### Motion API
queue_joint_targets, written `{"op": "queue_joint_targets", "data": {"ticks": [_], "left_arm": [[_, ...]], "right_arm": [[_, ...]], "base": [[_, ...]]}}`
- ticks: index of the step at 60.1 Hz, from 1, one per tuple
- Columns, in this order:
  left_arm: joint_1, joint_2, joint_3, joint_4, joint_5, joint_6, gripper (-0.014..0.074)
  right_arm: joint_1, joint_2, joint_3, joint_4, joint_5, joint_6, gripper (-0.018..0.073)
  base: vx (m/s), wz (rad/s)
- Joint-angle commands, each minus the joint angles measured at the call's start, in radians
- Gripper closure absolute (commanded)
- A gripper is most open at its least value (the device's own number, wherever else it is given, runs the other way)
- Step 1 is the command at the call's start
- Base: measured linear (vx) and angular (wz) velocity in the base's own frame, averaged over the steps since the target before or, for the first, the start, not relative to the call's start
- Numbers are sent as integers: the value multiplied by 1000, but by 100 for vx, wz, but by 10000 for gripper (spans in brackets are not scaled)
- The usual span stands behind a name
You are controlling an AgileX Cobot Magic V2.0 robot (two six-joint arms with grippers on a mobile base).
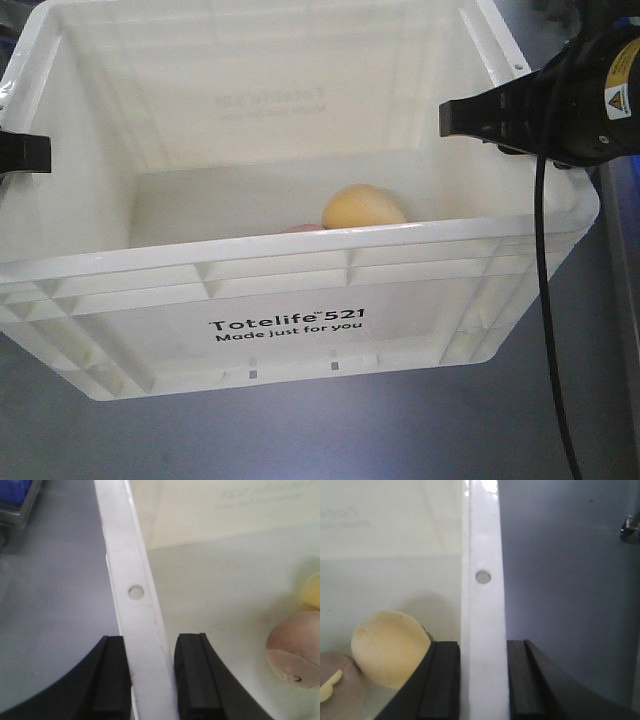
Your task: Place moving items into box and shelve
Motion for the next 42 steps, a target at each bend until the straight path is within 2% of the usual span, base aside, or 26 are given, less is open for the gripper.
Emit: {"op": "queue_joint_targets", "data": {"ticks": [1, 21, 42], "left_arm": [[-6, -31, -41, -8, -133, 28, 492], [-6, -31, -41, -8, -133, 28, 492], [-6, -31, -41, -8, -133, 28, 492]], "right_arm": [[-3, -36, -41, -121, -107, -4, 489], [-3, -36, -41, -121, -107, -4, 489], [-3, -36, -41, -121, -107, -4, 489]], "base": [[22, -65], [24, -53], [33, -18]]}}
